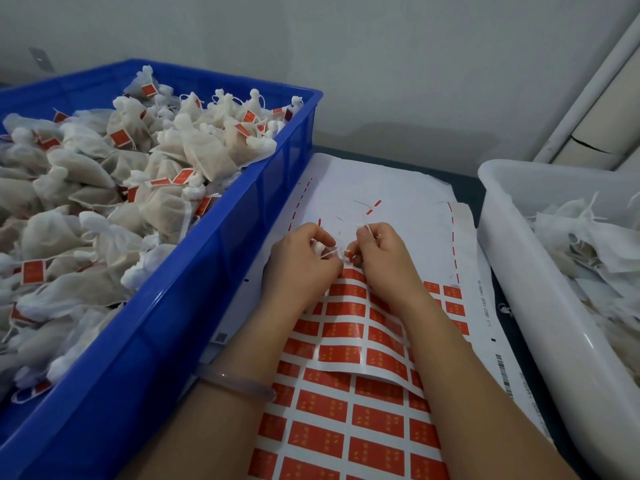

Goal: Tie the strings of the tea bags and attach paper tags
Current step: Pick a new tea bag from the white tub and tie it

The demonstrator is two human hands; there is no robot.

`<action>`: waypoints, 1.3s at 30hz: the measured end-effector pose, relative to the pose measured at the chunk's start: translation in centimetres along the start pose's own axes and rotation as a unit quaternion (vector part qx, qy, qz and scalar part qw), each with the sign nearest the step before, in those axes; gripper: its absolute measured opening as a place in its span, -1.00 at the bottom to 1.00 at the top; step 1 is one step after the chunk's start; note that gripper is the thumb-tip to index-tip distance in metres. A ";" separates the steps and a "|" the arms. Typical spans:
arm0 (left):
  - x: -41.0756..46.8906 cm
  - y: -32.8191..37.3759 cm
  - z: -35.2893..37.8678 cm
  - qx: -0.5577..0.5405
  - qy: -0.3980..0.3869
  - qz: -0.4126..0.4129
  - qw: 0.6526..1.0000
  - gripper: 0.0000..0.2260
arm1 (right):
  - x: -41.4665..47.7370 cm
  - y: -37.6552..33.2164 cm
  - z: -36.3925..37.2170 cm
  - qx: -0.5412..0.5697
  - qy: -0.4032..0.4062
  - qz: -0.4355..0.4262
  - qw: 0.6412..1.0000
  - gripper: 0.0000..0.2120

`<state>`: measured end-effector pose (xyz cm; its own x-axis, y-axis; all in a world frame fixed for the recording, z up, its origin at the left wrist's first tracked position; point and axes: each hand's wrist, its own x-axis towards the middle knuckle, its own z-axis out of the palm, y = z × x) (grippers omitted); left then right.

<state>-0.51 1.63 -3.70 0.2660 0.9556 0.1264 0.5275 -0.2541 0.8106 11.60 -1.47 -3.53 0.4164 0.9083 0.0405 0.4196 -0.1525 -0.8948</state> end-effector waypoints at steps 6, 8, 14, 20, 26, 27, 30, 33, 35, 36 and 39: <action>0.2 0.1 -1.6 -0.114 -0.030 -0.063 0.991 -0.79 | 0.4 0.7 -0.8 -0.025 0.063 0.011 0.998 -0.86; 0.1 0.2 -2.1 -0.152 -0.035 -0.080 0.985 -0.80 | 0.6 0.9 -1.4 -0.029 0.070 0.017 0.997 -0.86; 0.3 0.4 -2.9 -0.212 -0.027 -0.111 0.971 -0.80 | 0.7 1.4 -2.5 -0.123 0.094 -0.001 0.988 -0.81; 0.0 0.6 -3.0 -0.219 -0.024 -0.106 0.970 -0.81 | 0.9 2.0 -2.9 -0.171 0.110 0.032 0.979 -0.44; 0.0 0.7 -3.2 -0.242 -0.044 -0.123 0.961 -0.82 | -0.2 -0.1 -2.5 -0.169 0.205 -0.135 0.954 -0.36; -0.1 0.8 -3.2 -0.251 -0.047 -0.128 0.958 -0.82 | -0.6 -0.8 -2.4 -0.148 0.175 -0.188 0.955 -0.53; -0.2 0.8 -3.2 -0.262 -0.045 -0.122 0.956 -0.80 | -1.7 -2.2 -1.0 -0.179 -0.029 -0.182 0.966 -0.79; -0.3 0.8 -3.2 -0.252 -0.049 -0.115 0.959 -0.80 | -1.9 -1.9 0.6 -0.186 -0.022 -0.138 0.973 -0.84; -0.3 0.9 -3.3 -0.241 -0.055 -0.116 0.962 -0.82 | -1.8 -1.6 1.0 -0.156 0.040 -0.142 0.977 -0.87; -0.2 0.8 -3.4 -0.240 -0.056 -0.119 0.962 -0.85 | -1.8 -1.4 1.0 -0.148 0.058 -0.147 0.976 -0.86; -0.2 0.8 -3.5 -0.229 -0.060 -0.128 0.963 -0.87 | -1.6 -0.9 1.0 -0.174 0.064 -0.161 0.969 -0.84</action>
<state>-3.00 1.79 -1.05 0.2802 0.9473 -0.1550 0.1851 0.1051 0.9771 9.80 -2.39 -3.24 0.3049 0.8786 0.3676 0.7821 -0.0107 -0.6231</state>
